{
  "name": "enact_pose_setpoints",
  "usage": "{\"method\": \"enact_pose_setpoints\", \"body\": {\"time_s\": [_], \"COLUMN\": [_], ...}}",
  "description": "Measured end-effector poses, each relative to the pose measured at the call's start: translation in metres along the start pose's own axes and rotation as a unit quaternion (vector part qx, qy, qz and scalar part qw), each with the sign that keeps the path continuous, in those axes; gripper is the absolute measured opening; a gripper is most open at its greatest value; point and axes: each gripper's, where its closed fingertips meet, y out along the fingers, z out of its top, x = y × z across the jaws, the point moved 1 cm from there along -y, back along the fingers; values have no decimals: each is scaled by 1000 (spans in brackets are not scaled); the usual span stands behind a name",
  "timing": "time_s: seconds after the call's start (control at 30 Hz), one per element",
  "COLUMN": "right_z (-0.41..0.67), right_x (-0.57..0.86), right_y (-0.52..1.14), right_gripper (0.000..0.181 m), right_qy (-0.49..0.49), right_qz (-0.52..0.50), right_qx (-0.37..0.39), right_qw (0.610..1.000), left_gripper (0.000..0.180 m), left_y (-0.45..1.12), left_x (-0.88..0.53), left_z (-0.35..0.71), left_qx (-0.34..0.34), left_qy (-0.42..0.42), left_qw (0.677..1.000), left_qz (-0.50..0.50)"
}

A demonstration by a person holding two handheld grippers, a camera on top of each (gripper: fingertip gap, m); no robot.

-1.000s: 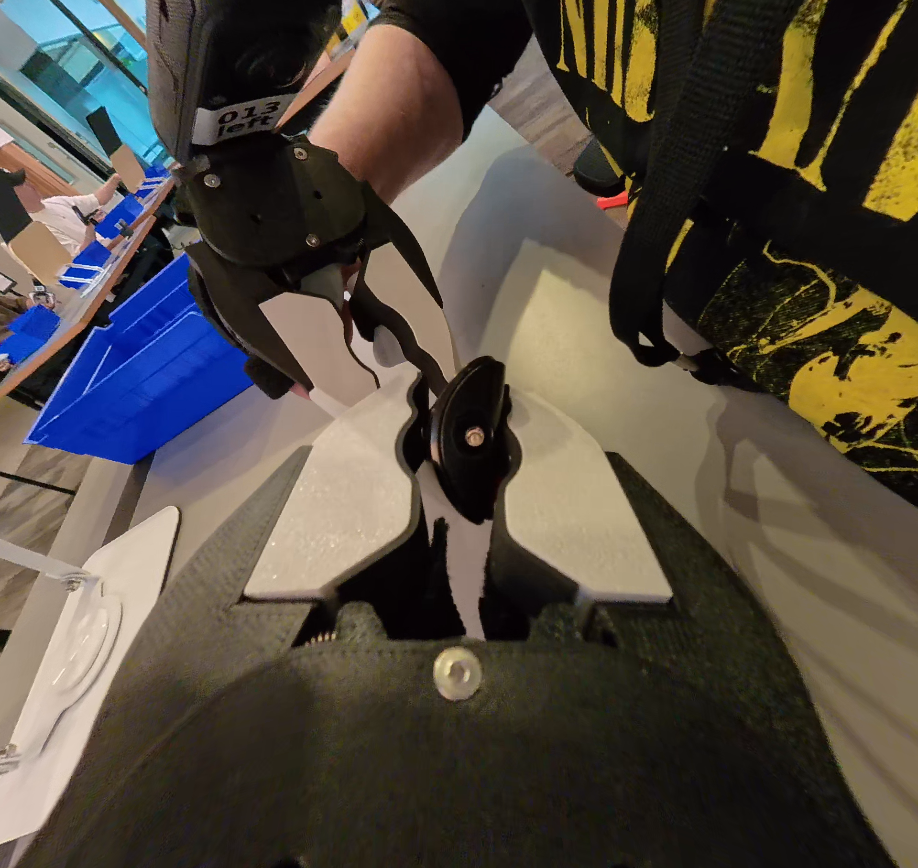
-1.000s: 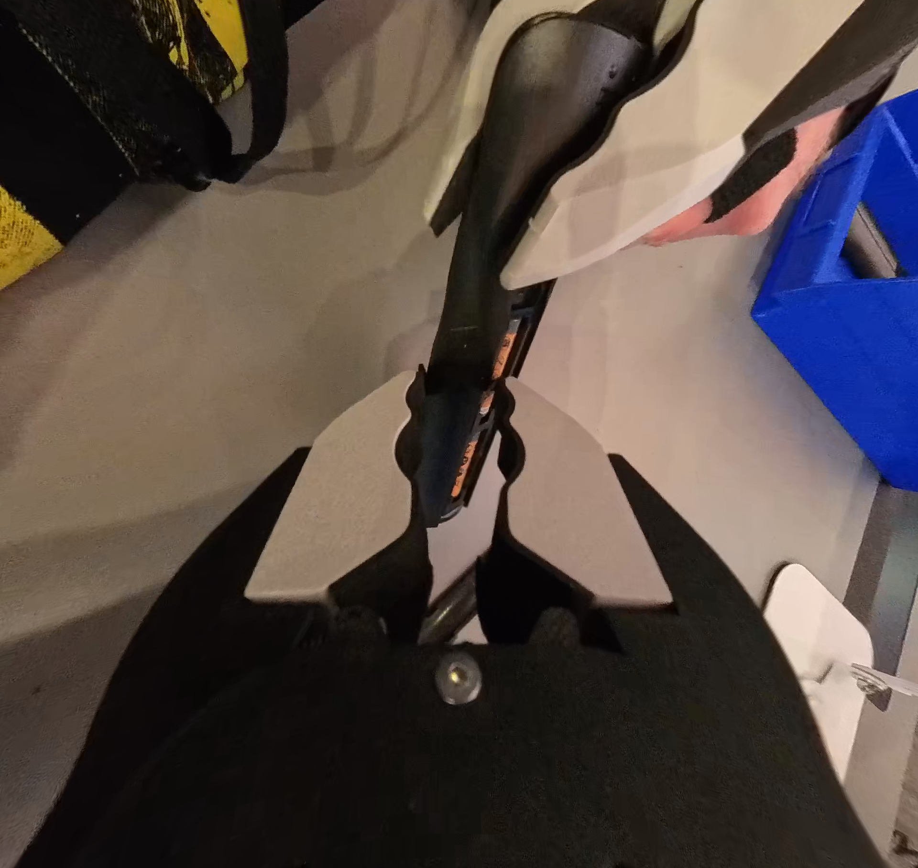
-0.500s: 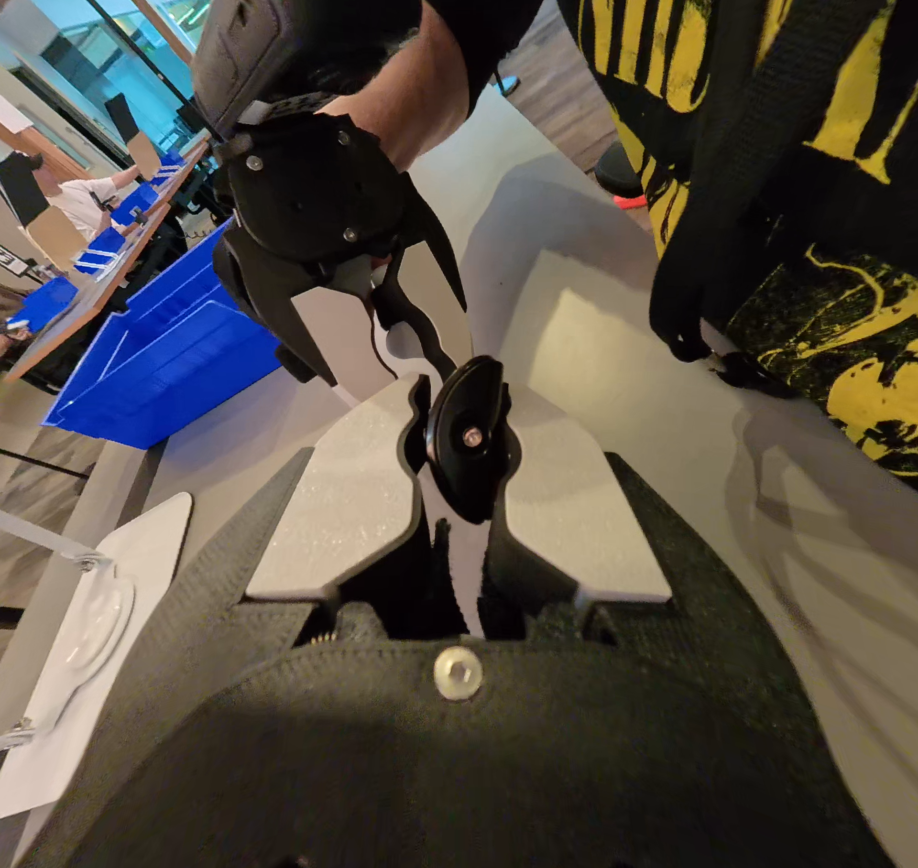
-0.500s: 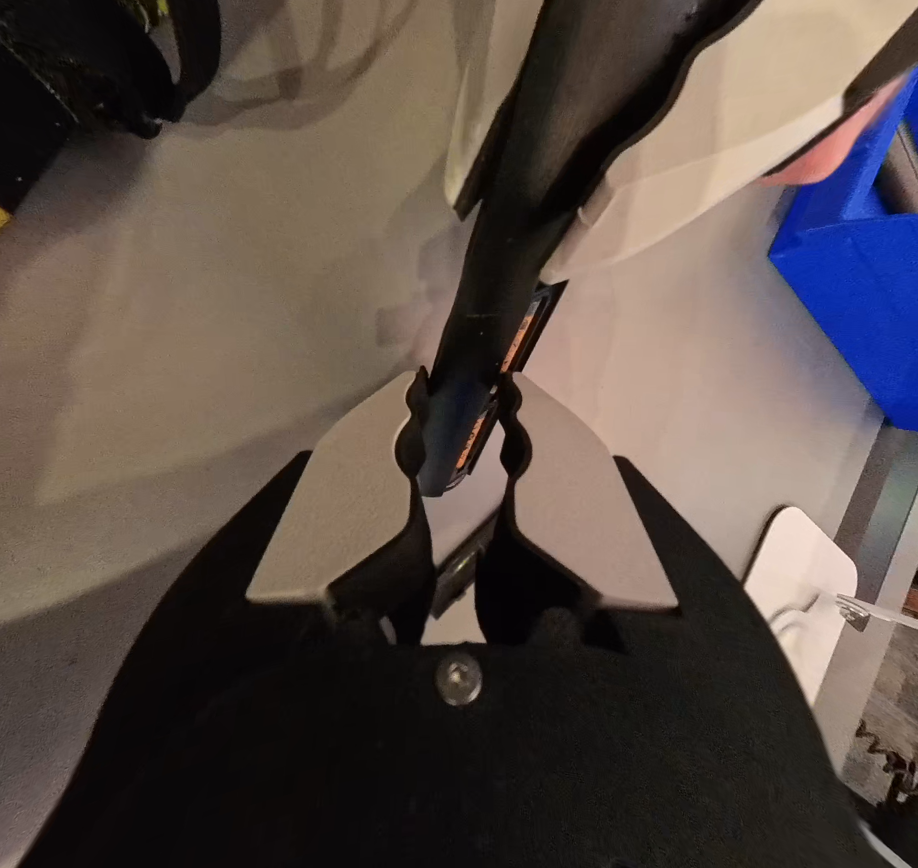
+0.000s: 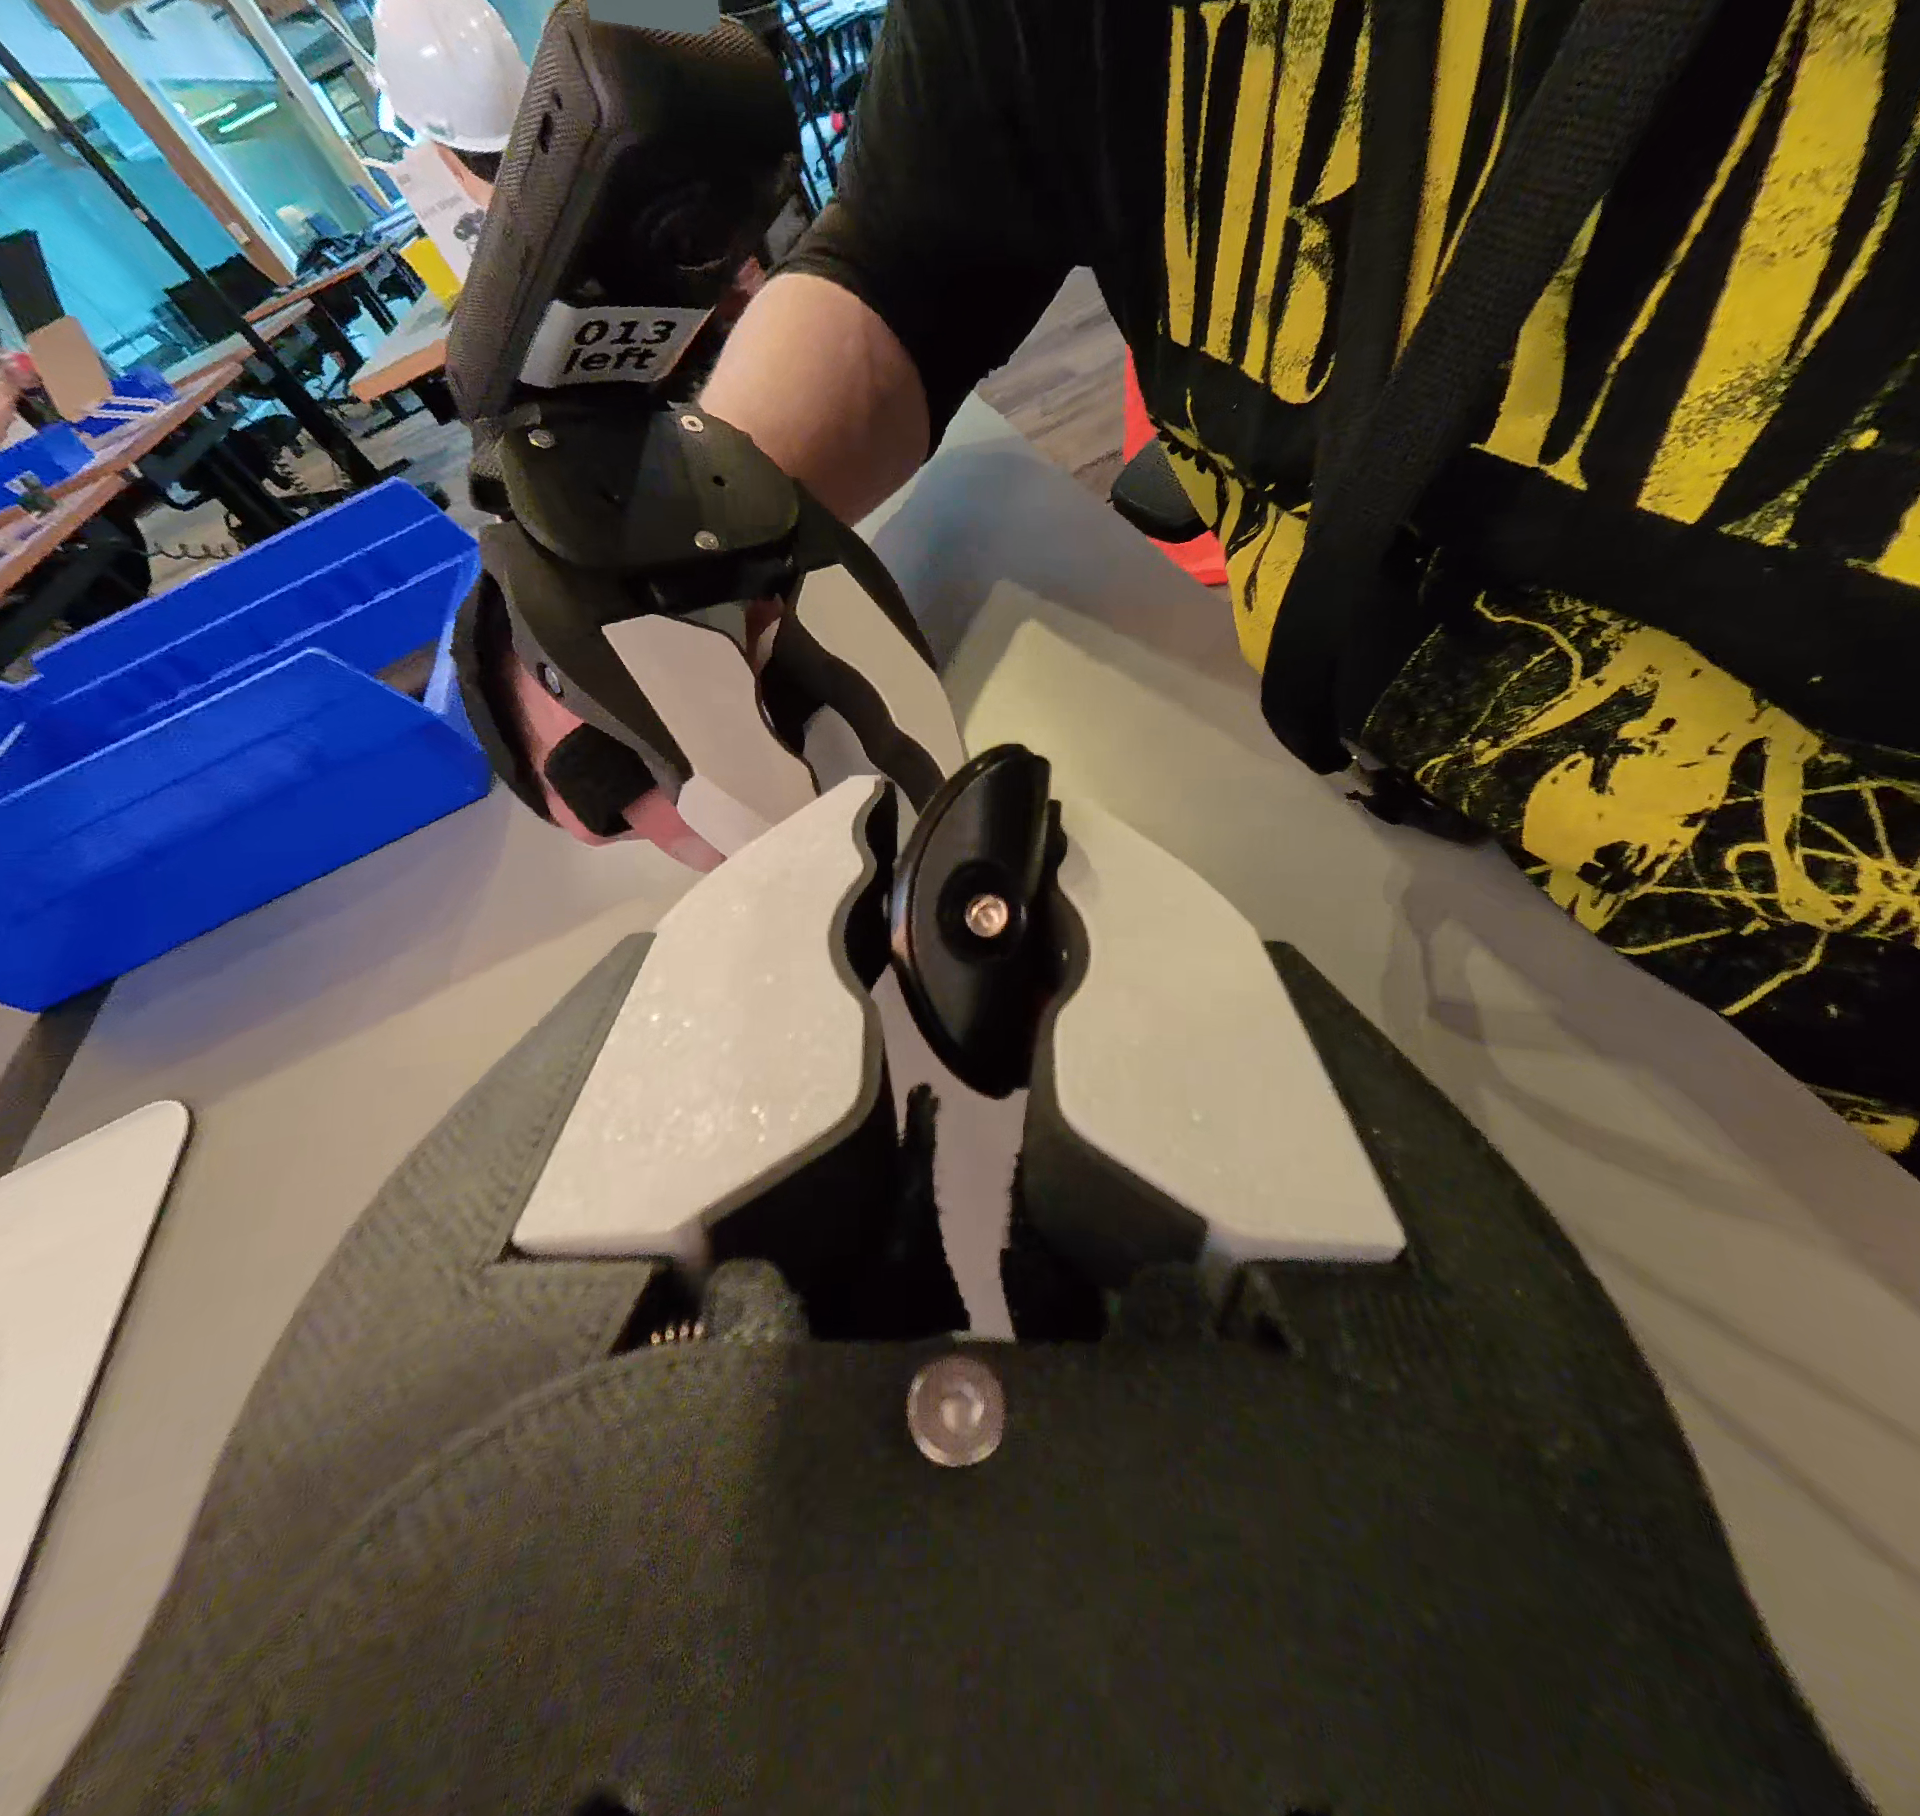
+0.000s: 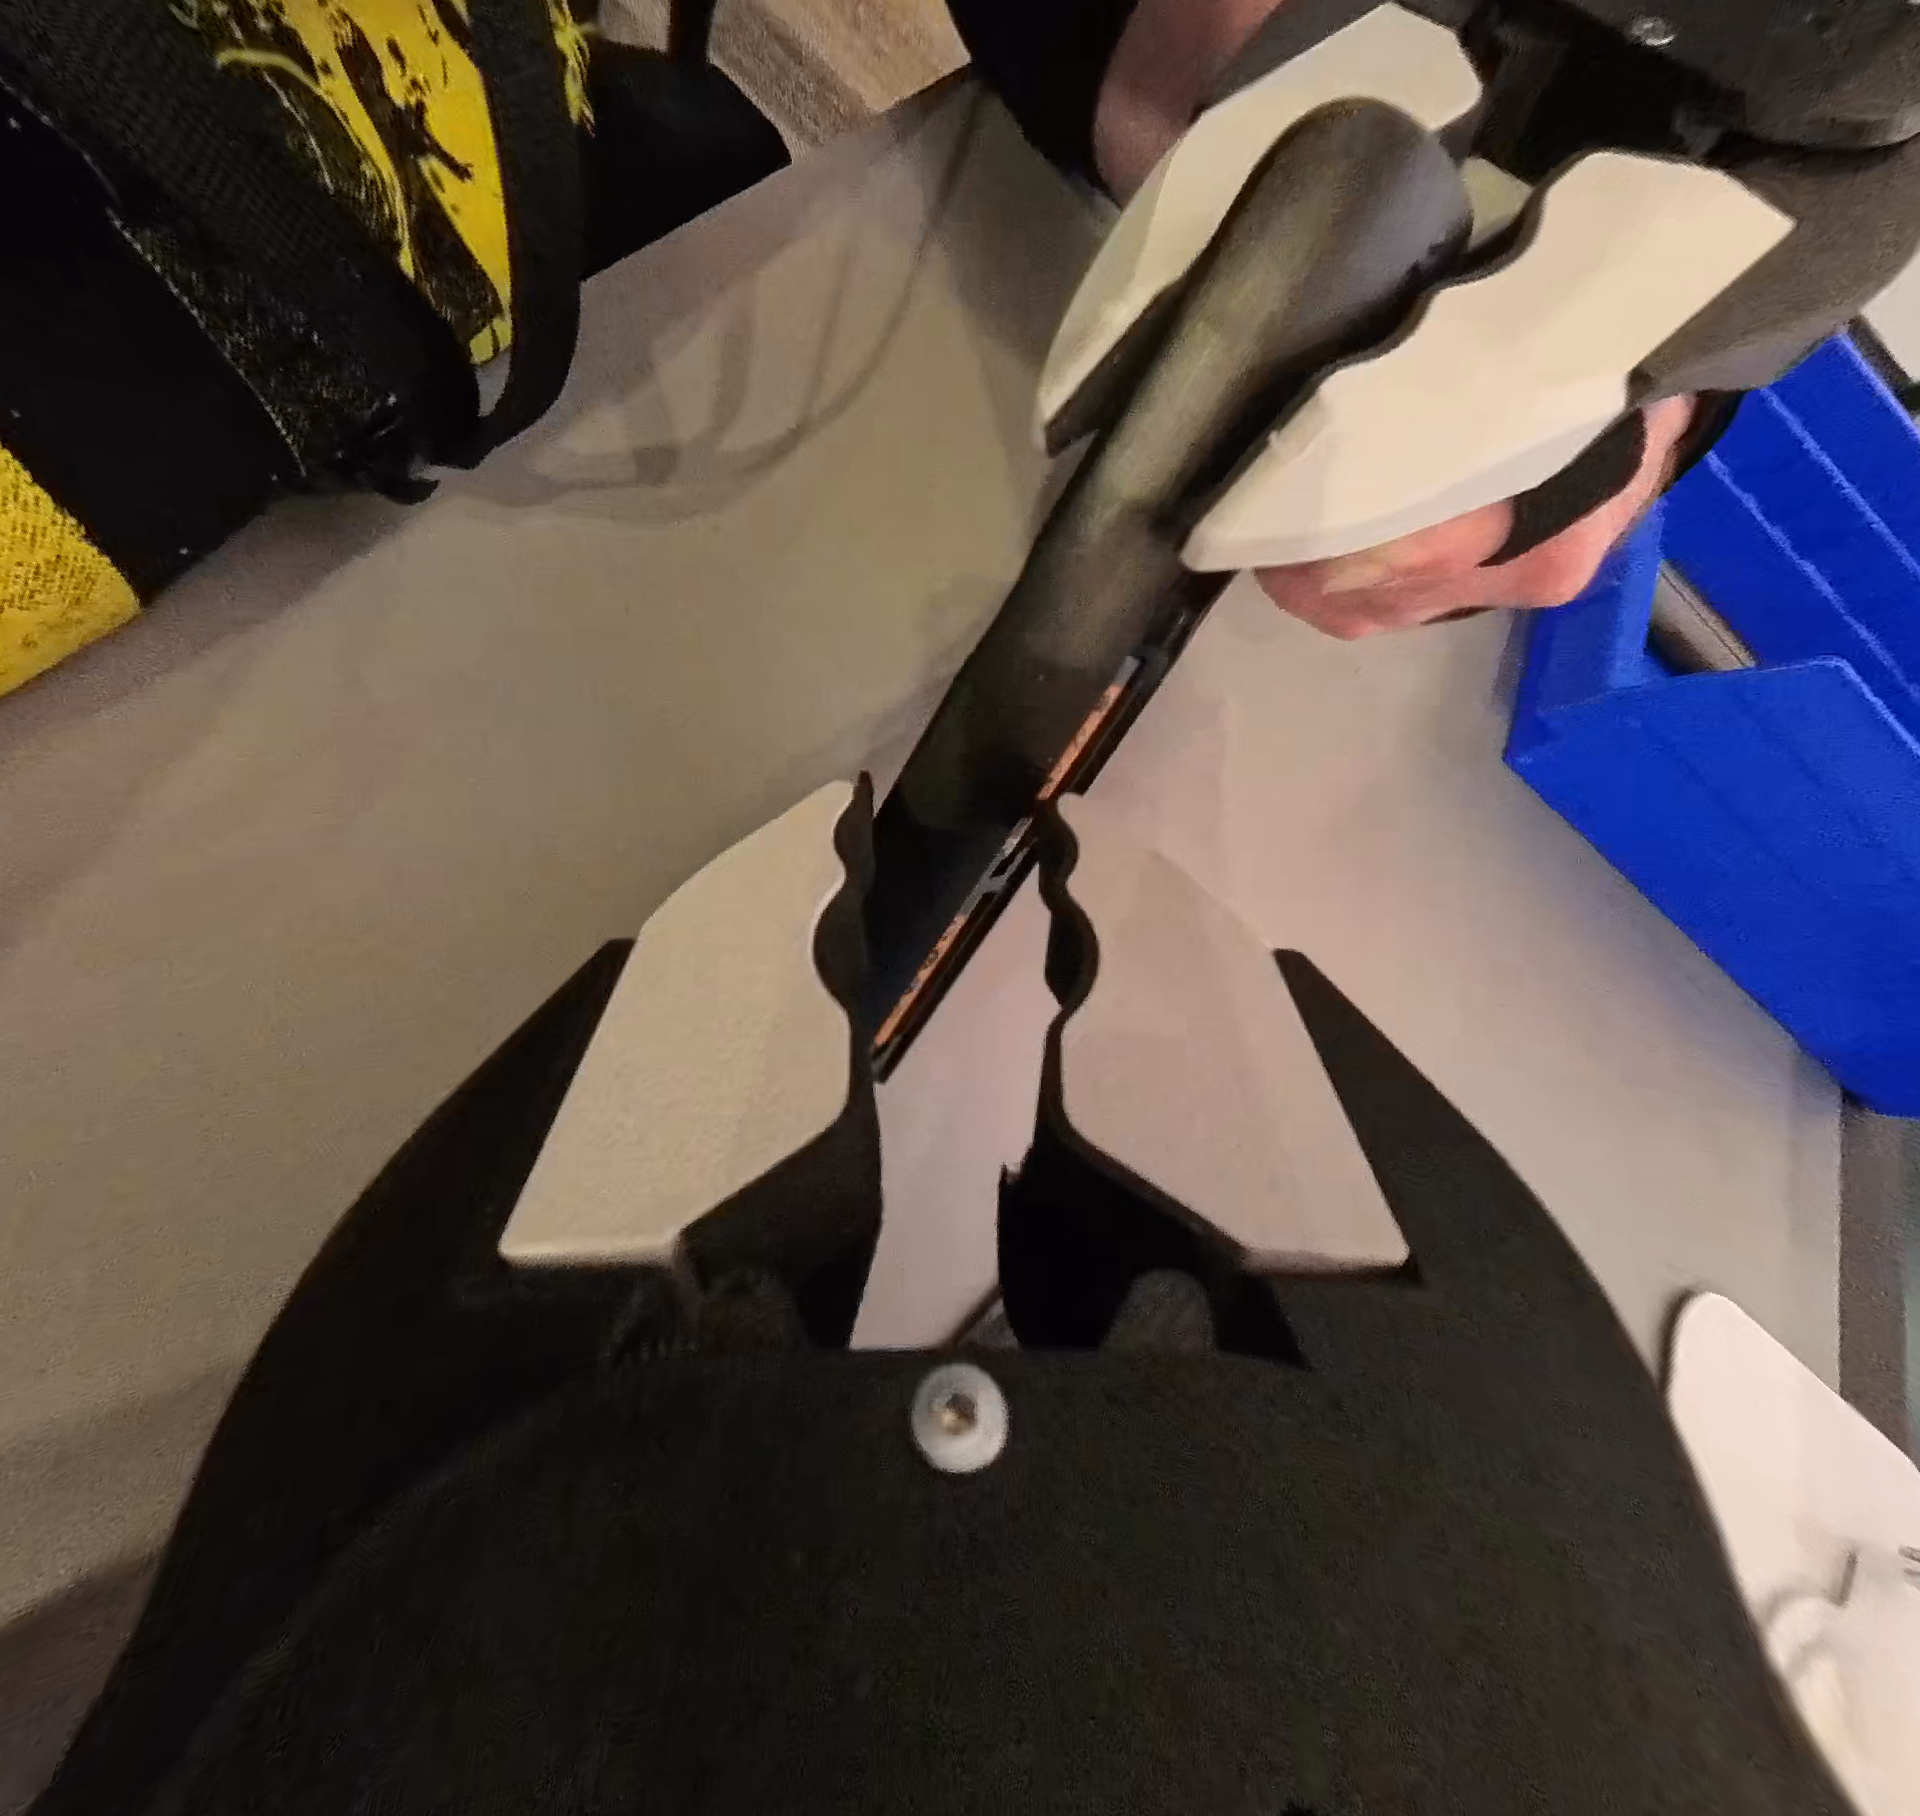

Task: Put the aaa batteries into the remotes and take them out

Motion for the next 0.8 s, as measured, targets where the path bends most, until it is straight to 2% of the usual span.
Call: {"method": "enact_pose_setpoints", "body": {"time_s": [0.33, 0.7, 0.8], "right_z": [6, 0, -4], "right_x": [-7, -13, -14], "right_y": [2, 3, 3], "right_gripper": [32, 30, 31], "right_qy": [-46, -85, -64], "right_qz": [-9, 8, 9], "right_qx": [5, -90, -80], "right_qw": [999, 992, 995], "left_gripper": [24, 24, 24], "left_y": [-1, -1, -3], "left_x": [4, 2, -1], "left_z": [-2, -10, -16], "left_qx": [7, -14, -21], "left_qy": [-4, 5, 1], "left_qw": [1000, 1000, 1000], "left_qz": [-23, -8, -5]}}
